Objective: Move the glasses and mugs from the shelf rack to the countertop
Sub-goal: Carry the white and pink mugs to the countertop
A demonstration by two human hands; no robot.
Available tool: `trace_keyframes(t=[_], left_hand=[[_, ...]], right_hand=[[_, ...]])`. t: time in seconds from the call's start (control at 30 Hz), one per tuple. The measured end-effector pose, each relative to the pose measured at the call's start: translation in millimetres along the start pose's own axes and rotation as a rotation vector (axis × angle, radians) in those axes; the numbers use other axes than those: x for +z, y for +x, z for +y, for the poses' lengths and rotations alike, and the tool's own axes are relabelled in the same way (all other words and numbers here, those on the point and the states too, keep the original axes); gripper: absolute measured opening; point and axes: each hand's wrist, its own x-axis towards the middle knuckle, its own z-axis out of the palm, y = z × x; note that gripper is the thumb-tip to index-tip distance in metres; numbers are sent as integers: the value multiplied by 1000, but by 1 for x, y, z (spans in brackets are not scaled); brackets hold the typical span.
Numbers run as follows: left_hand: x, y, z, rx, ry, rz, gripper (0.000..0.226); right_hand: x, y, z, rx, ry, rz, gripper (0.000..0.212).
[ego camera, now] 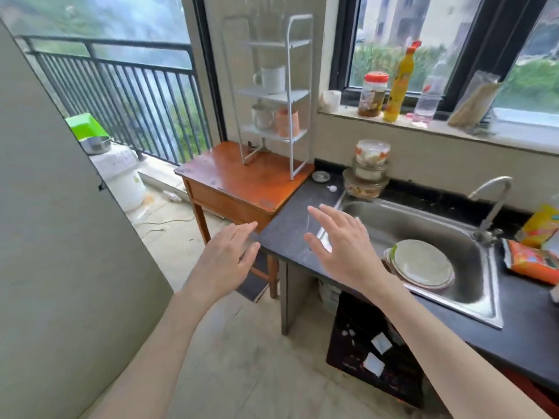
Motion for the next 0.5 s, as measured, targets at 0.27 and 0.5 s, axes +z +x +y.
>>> trace_keyframes(t=[0.27,0.5], left_hand=[[5,83,-87,-65,-47,17,44],[-12,204,-194,-16,-64,18,46]], right_hand=[[52,121,-7,-58,-41,-81,55],[103,254,-17,-1,-49,-37,56]])
